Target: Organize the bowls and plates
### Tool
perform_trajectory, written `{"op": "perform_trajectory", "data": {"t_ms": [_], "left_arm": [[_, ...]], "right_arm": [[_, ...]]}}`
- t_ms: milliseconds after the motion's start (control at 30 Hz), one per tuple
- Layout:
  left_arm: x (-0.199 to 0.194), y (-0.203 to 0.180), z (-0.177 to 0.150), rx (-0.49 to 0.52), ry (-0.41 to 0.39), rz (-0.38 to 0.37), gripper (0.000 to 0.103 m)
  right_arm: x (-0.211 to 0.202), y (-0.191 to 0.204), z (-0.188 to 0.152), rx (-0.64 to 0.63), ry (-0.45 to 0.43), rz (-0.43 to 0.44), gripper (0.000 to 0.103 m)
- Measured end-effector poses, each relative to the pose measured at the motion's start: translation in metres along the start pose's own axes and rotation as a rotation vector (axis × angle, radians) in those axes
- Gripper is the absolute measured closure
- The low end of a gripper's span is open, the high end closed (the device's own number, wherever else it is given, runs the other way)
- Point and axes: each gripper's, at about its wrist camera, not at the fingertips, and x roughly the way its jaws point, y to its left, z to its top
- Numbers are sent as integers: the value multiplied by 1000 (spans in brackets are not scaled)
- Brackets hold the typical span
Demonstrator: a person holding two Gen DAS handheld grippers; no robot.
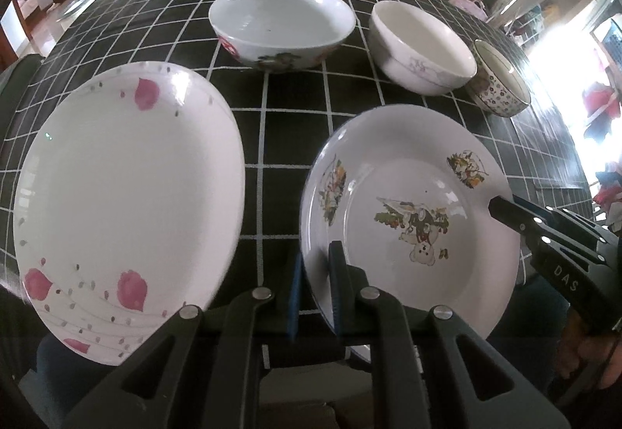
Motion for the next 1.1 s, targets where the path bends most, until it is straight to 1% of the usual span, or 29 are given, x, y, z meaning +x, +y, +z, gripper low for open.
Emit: {"op": "perform_trajectory", "data": {"t_ms": [167,300,467,500,733,867,1000,1100], "left_arm": [[-5,5,-4,4,-22,5,92],[-11,-1,-5,35,-47,60,92],[-10,-2,0,33,-40,78,92],[-10,-2,0,36,-41,80,92],[-10,-2,1,37,-56,83,92],[-13,1,3,22,-59,52,92],[-22,1,6,26,-78,50,92],[-30,3,10,18,-85,35,92]], "right_arm": [[-1,2,-2,0,0,2,81],[-2,0,-6,10,6,7,81],[-2,2,-4,8,2,3,82],[-2,2,-4,10,1,3,85],[-2,5,-5,24,-9,-24,86],[-2,1,-3,65,-6,-9,86],[-13,6,1,54,-42,-25,86],[-23,9,8,56,-65,-21,86]]}}
